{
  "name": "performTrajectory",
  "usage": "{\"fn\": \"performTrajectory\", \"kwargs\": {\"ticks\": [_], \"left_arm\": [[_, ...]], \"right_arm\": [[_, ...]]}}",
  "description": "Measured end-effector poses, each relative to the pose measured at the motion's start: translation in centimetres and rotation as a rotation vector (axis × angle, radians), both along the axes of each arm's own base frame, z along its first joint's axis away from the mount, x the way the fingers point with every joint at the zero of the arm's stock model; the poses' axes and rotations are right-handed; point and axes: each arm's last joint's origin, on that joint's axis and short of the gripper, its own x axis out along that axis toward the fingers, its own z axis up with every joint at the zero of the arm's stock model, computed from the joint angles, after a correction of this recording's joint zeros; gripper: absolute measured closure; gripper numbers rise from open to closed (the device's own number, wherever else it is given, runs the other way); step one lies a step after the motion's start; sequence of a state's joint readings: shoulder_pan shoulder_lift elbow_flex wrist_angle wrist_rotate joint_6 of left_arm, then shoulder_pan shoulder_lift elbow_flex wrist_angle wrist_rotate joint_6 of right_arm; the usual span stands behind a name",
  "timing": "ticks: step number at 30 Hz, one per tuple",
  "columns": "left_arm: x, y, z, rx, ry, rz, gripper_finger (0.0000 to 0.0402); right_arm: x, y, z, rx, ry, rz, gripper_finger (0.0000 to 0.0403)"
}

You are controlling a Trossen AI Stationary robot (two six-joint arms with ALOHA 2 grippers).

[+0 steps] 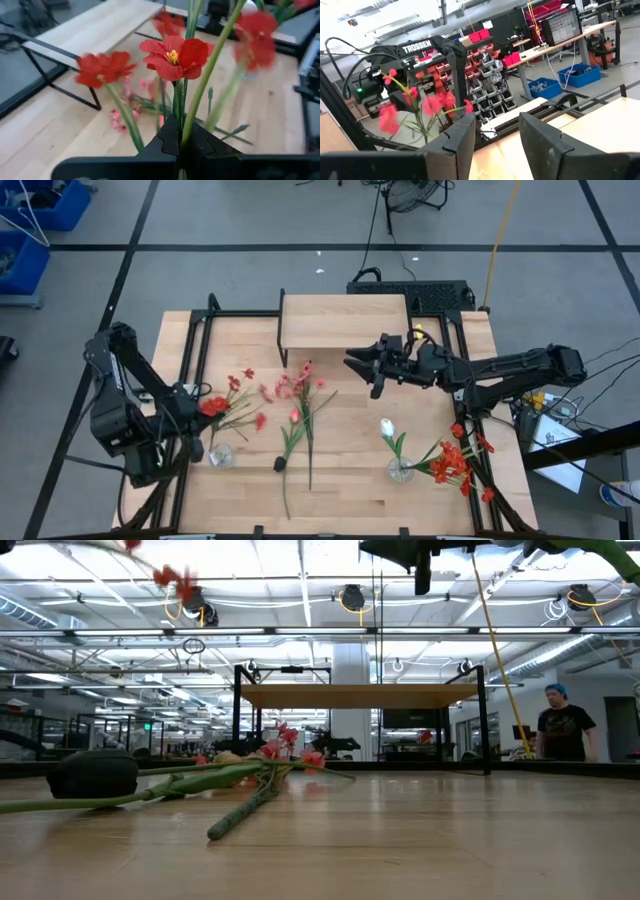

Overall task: Pick and place flowers into a vace then onto a shelf
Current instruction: Put the orange flowers into the left transparent vase

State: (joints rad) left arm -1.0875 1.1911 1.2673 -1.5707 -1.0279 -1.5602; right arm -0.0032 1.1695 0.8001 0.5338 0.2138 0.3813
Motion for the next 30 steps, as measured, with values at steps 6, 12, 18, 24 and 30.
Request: {"fn": "performTrajectory", "kwargs": {"ticks": [6, 12, 18, 24, 30], "left_arm": [[0.0, 0.1, -2.0, 0.012, -0.013, 0.045, 0.0398], [-0.2, 0.2, -3.5, -0.003, -0.024, 0.090, 0.0390], [-0.3, 0.4, -4.9, -0.019, -0.079, 0.134, 0.0397], [-0.3, 0.1, -5.9, -0.086, -0.086, 0.154, 0.0376], [-0.1, -0.6, -6.0, -0.122, -0.074, 0.115, 0.0385]], "right_arm": [[0.0, -0.1, 0.0, 0.000, 0.000, -0.007, 0.0259], [0.0, -0.2, 0.0, 0.005, -0.001, -0.032, 0.0259], [0.2, -0.3, -0.2, 0.006, 0.010, -0.054, 0.0259], [0.4, -0.4, -0.5, 0.007, 0.015, -0.061, 0.0259], [0.7, -0.4, -0.8, 0.006, 0.025, -0.062, 0.0259]]}}
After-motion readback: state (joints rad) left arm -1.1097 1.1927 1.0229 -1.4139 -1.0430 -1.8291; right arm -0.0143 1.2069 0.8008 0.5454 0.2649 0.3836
